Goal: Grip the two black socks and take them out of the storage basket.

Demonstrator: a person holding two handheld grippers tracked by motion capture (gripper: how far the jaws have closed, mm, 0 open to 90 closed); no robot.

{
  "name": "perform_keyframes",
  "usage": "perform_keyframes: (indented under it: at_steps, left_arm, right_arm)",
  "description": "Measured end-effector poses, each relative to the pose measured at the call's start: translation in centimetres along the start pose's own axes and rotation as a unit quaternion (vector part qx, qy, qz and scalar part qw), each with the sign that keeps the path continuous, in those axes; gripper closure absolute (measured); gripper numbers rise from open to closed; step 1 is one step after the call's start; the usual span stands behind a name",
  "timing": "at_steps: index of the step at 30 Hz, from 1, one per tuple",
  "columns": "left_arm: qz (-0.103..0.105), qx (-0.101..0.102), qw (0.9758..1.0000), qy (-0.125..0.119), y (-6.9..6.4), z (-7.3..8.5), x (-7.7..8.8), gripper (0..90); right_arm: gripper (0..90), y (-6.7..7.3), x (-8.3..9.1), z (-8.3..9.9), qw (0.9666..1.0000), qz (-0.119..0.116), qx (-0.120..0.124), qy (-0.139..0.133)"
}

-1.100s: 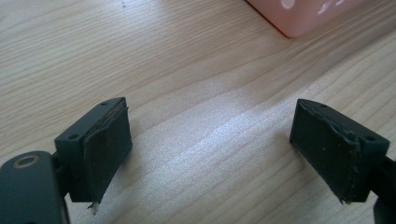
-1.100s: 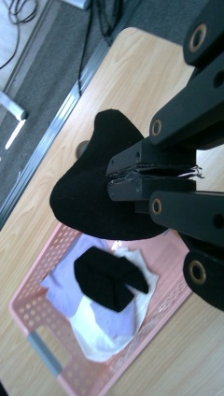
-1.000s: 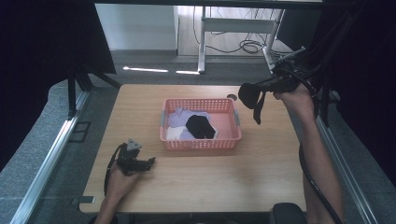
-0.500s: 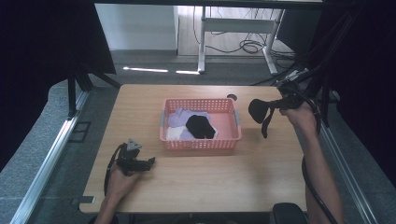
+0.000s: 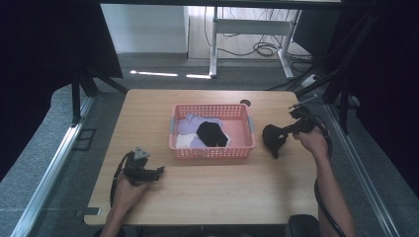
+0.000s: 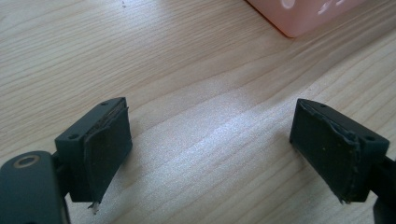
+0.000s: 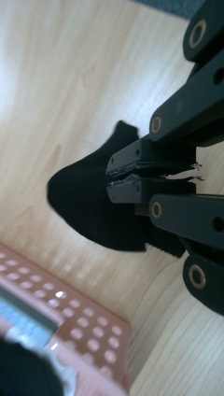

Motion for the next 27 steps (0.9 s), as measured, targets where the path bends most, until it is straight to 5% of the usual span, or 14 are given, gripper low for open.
perform_keyframes:
  at_steps: [8,16,27]
  left_arm:
    - [0.000,0.000,1.0000,0.000,0.0,0.0,0.0,12.3]
    - [0.000,0.000,1.0000,0.000,0.0,0.0,0.0,12.3]
    - [-0.001,-0.001,1.0000,0.001,0.0,0.0,0.0,12.3]
  right_arm:
    - [76.1,0.1,-0.6,0.8,1.0000,-0.003,-0.007,0.000]
    - [54.5,1.2,1.2,-1.4,0.9994,-0.001,0.010,-0.033]
    - [43.1,4.1,1.1,-4.8,0.9969,-0.030,0.040,-0.061]
Point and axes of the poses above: each handheld gripper's, and its own axes: x roughly backward along the jaws, z roughly out of its underside, y roughly to its left, the point moved 7 cm from there along -x, roughly forward along the jaws, and after that the axes turned 12 degrees about x, right-handed, at the moved point
